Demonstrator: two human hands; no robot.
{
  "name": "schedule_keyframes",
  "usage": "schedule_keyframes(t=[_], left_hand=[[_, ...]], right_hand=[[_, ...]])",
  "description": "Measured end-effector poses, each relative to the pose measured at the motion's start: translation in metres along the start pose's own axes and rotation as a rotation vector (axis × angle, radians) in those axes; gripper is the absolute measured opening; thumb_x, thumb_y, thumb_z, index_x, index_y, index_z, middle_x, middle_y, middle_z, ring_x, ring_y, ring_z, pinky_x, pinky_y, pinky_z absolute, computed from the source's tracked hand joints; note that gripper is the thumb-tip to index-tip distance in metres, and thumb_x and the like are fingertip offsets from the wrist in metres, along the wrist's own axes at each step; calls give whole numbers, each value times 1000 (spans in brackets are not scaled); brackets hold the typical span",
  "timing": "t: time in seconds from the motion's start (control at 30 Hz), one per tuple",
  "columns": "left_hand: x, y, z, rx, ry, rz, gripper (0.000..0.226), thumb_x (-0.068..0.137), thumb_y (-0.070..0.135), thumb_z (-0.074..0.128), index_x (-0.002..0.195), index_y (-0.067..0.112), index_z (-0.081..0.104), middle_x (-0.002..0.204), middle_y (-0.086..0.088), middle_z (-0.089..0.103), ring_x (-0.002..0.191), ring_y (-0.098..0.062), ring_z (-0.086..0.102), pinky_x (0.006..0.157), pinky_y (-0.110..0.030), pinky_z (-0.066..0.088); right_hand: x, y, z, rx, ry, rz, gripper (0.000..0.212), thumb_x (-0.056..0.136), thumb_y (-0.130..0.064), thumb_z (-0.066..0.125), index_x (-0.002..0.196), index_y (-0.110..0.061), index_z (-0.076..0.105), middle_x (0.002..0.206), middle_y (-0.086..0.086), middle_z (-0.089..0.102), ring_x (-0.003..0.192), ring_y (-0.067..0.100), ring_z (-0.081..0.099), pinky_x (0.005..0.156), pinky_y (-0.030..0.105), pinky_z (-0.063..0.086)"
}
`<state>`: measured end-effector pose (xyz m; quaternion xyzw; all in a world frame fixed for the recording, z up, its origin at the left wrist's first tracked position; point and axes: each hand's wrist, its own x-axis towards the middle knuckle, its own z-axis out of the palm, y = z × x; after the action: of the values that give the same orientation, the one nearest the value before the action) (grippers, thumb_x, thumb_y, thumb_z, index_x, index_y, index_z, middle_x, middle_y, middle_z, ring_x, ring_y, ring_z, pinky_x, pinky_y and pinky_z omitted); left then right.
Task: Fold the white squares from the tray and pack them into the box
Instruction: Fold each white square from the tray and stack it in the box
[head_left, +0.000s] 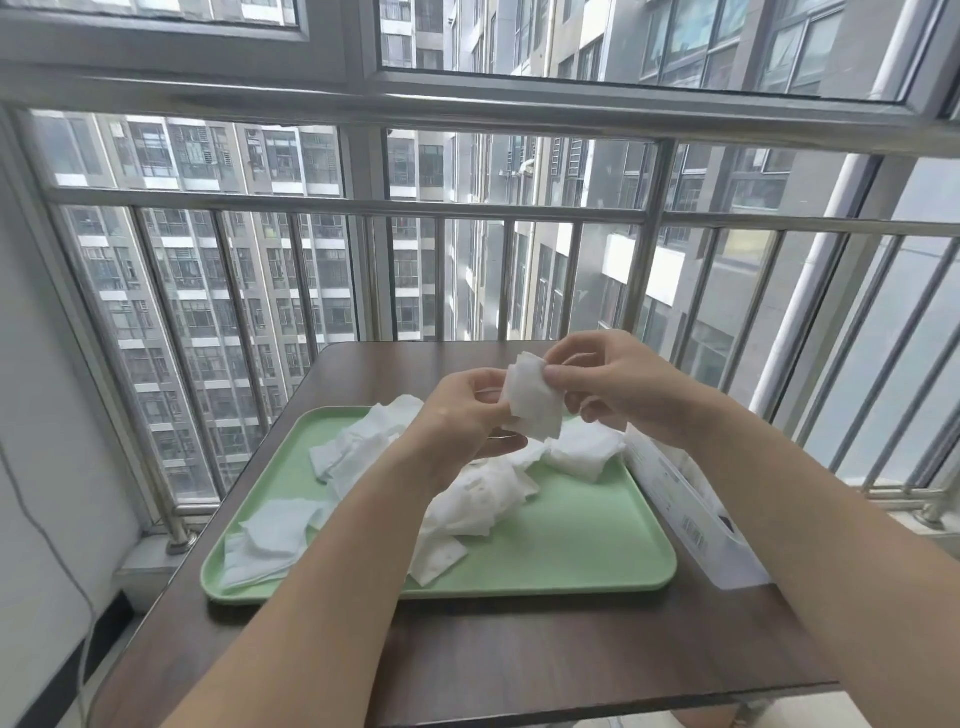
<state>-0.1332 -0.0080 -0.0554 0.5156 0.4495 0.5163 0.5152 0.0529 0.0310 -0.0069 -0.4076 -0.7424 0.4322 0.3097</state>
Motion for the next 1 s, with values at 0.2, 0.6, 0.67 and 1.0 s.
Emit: schedule_keyframes(t=[0.2,0.6,0.67,1.0], left_hand=[[1,-1,0,-30,35,-18,16,94,2,65,107,10,70,109,-18,74,86,-25,75,71,-31,60],[1,7,2,-127,57,-133,42,102,45,50,104,10,73,97,-11,77,86,-27,74,78,-40,60],[0,5,1,-57,38,-84,36,94,43,65,106,10,74,97,-10,77,86,-24,75,80,-39,60],[7,-3,-2,35,158,5,20,87,12,74,107,12,70,102,-7,72,86,-18,71,75,-35,63]], right_hand=[[2,-7,10,-216,131,-47,6,89,-8,67,95,-7,68,81,10,73,63,14,65,59,27,55],[8,-9,10,-323,147,-56,12,85,-15,76,91,-6,70,84,11,75,61,11,64,59,22,54],[9,-8,9,-336,130,-64,16,85,-20,78,90,-7,70,82,8,75,57,7,63,55,17,52],[31,26,-11,-1091,-111,238,44,86,-37,74,126,-22,62,119,-4,67,102,20,61,89,35,49]])
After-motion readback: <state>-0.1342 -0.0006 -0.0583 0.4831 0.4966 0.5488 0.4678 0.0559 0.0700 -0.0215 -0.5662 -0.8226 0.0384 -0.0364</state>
